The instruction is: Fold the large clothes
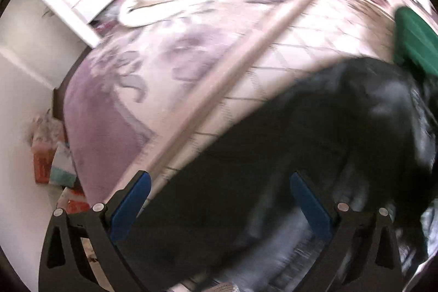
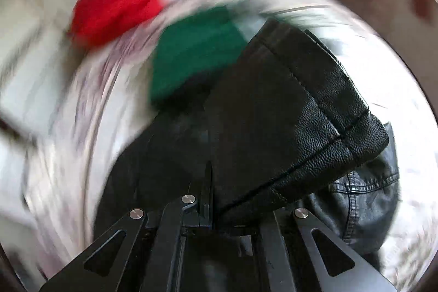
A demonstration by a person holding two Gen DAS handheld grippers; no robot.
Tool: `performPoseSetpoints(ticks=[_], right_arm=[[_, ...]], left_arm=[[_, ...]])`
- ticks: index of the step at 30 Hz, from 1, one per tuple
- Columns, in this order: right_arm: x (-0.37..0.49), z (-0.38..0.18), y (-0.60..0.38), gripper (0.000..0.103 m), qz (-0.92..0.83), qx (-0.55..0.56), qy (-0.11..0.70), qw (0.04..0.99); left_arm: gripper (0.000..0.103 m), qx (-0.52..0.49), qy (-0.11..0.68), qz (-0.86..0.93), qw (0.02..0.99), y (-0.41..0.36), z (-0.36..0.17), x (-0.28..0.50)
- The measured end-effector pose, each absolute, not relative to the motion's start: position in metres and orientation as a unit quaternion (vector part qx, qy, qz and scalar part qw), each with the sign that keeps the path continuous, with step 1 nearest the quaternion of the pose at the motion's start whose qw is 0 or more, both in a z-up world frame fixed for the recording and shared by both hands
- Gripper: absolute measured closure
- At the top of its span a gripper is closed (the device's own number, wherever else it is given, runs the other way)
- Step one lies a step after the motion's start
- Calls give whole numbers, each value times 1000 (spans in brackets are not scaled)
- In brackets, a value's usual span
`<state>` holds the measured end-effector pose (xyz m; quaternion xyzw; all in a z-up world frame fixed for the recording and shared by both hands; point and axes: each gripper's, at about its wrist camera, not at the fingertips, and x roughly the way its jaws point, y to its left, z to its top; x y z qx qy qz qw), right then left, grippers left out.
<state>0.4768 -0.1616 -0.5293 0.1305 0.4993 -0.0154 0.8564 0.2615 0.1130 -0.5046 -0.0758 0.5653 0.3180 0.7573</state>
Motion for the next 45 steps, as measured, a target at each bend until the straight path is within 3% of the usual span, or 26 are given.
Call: performPoseSetpoints(ticks=[6,9,10,11,12,17,22,24,25,26,28,30,32,34,41,42,43,44,45], right_arm=[[463,-612,-23,96,49,-5,593,804],[459,-616,-17,72,83,39,626,775],[458,-613,-25,52,110,89,643,753],[456,-610,-34,41,124,125,650,739],[449,-598,-49,40,129,171,651,728],[411,-545,-156,40,42,250,603,756],[406,-595,-246,43,-63,221,621,750],[408,-630,-264,71,-93,169,642,742],[410,-639,-276,96,-98,151,652,737],[408,-659,-284,98,-100,142,665,727],[405,-663,-289,97,-106,173,665,719],[409,-646,-268,88,-111,122,687,708],[404,-634,-251,60,-97,105,688,711],[390,-623,-226,47,-54,107,693,711],[327,-647,-125,47,68,115,726,675],[319,-654,-116,47,71,113,732,669],[312,-660,-108,47,73,109,736,665],[305,-665,-98,47,74,103,737,664],[299,-668,-92,47,74,93,737,665]], left_arm=[[0,-98,568,322,751,151,-511,243],[0,-108,577,312,747,158,-511,234],[0,-112,580,309,745,160,-510,232],[0,-116,582,308,743,160,-508,229],[0,-118,584,306,743,161,-506,228],[0,-131,593,302,735,157,-505,222],[0,-145,592,314,727,148,-502,212],[0,-143,592,329,721,146,-502,201],[0,-143,595,336,716,146,-502,196],[0,-148,600,345,707,147,-503,186],[0,-174,607,363,685,152,-503,162],[0,-210,609,377,665,158,-503,135],[0,-248,607,390,646,163,-504,108],[0,-323,600,393,617,170,-513,74],[2,-572,528,377,503,180,-593,-11],[11,-600,507,376,491,181,-605,-18],[33,-615,488,382,487,184,-611,-23],[37,-617,481,392,484,187,-614,-26],[48,-615,470,403,488,190,-615,-28]])
